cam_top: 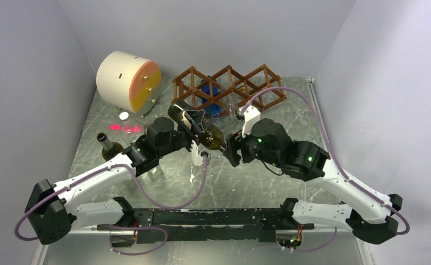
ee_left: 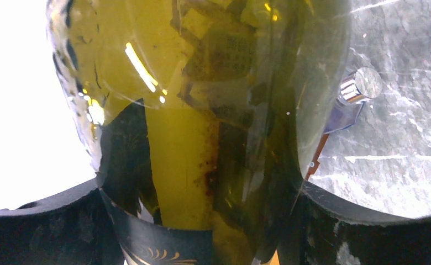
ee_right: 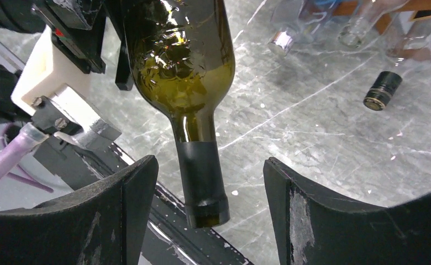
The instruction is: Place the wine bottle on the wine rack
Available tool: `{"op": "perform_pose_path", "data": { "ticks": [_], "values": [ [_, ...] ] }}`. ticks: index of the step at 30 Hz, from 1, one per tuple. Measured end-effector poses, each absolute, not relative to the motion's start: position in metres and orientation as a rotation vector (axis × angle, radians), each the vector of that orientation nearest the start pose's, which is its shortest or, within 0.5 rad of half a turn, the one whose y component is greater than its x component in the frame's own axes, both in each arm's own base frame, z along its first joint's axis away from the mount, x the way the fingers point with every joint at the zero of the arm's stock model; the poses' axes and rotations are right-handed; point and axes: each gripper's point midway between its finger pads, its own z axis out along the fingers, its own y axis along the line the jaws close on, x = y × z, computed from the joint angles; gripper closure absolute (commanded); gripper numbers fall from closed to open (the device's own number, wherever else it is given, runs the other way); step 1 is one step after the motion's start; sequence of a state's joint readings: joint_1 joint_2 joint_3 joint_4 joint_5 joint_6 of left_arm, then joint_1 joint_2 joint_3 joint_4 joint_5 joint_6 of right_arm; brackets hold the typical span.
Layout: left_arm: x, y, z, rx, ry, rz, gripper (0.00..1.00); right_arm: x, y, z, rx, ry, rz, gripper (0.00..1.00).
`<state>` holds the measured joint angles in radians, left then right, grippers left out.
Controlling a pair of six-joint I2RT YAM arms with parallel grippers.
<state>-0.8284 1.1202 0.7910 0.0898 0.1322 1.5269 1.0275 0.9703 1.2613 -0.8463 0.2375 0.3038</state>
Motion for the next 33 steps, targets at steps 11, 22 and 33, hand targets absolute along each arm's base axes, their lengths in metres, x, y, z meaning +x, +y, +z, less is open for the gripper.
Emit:
{"op": "perform_pose_path", "data": {
  "ticks": [11, 22, 33],
  "values": [
    [0.284, -0.280, 0.267, 1.753, 0.577, 0.418, 0.91, 0.179, 0.264, 0.252, -0.730, 2.103, 0.561, 0.36],
    [0.284, -0.278, 0.269, 1.752, 0.577, 0.441, 0.90, 0.184, 0.283, 0.232, -0.767, 2.121, 0.581, 0.52],
    [0.287, -0.271, 0.262, 1.756, 0.613, 0.457, 0.46, 0.180, 0.281, 0.226, -0.777, 2.138, 0.580, 1.00]
  ]
}}
